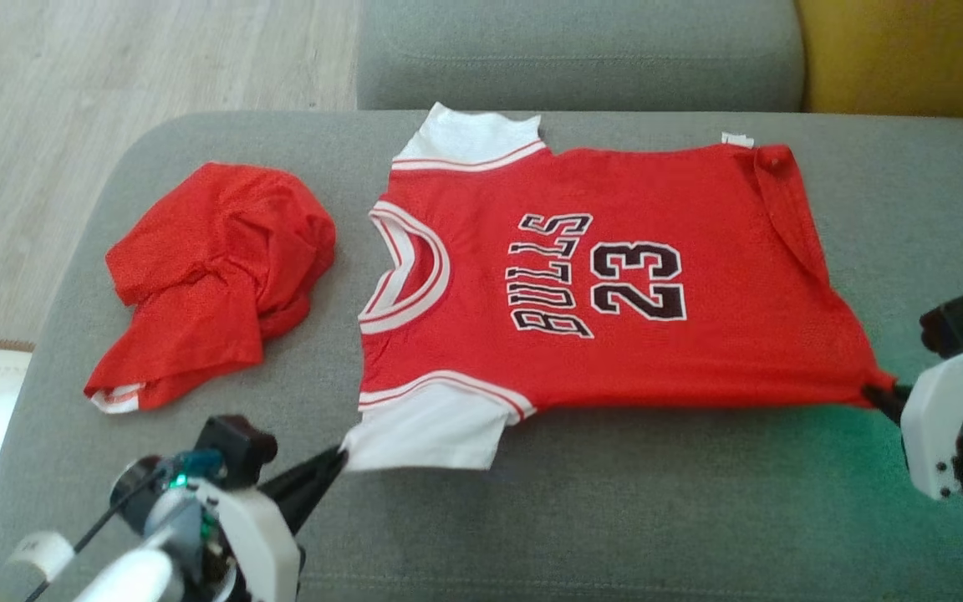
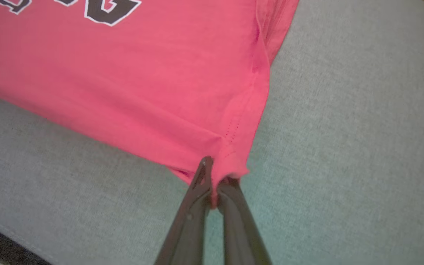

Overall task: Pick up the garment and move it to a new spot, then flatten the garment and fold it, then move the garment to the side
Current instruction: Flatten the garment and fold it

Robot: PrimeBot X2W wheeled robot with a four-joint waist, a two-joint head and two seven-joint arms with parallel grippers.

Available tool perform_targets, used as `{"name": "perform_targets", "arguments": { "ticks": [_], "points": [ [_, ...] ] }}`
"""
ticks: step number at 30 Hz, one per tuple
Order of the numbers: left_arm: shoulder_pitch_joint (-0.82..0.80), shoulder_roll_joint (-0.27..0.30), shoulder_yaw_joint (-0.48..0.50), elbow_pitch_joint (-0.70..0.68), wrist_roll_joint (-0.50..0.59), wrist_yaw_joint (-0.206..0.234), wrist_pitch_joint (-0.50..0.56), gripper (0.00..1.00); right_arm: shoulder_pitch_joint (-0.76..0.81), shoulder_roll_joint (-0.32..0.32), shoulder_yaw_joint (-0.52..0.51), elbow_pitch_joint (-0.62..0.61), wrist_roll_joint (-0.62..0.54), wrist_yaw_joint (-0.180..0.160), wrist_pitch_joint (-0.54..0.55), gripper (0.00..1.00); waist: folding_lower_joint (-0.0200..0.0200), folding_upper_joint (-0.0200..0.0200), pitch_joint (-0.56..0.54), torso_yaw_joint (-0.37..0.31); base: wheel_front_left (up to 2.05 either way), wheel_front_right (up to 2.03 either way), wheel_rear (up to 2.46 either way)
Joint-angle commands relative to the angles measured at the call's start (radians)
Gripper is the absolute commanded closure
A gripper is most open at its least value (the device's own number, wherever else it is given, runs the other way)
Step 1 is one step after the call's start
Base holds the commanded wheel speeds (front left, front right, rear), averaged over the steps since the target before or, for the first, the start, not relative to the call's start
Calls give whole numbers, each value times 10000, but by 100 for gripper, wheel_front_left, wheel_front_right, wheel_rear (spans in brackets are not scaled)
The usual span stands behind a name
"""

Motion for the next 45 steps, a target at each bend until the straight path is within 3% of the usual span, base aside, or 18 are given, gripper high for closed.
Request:
{"name": "perform_targets", "arguments": {
  "ticks": [1, 8, 15, 27, 45],
  "points": [
    [-121, 630, 471, -710, -174, 110, 266, 100, 254, -686, 103, -524, 258, -7, 276, 100, 1, -1, -91, -65, 0, 0, 0],
    [337, 992, 505, -1702, -503, 349, 921, 100, 665, -1349, 422, -1689, 772, -7, 1027, 100, 1, -1, -104, -124, 0, 0, 0],
    [-120, 1045, 704, -2124, -462, 597, 1178, 100, 371, -1592, 152, -1852, 685, -7, 1340, 100, 1, -1, 282, -174, 0, 0, 0],
    [-1992, 628, 946, -1475, -31, 604, 964, 100, -807, -946, -703, -1103, 137, -7, 1259, 100, 1, -1, 1140, -260, 0, 0, 0],
    [-5200, -433, 200, 2158, 700, 119, -43, 100, -2247, 467, -639, 204, -854, -7, 774, 100, 1, -1, 2350, -681, 0, 0, 0]
  ]
}}
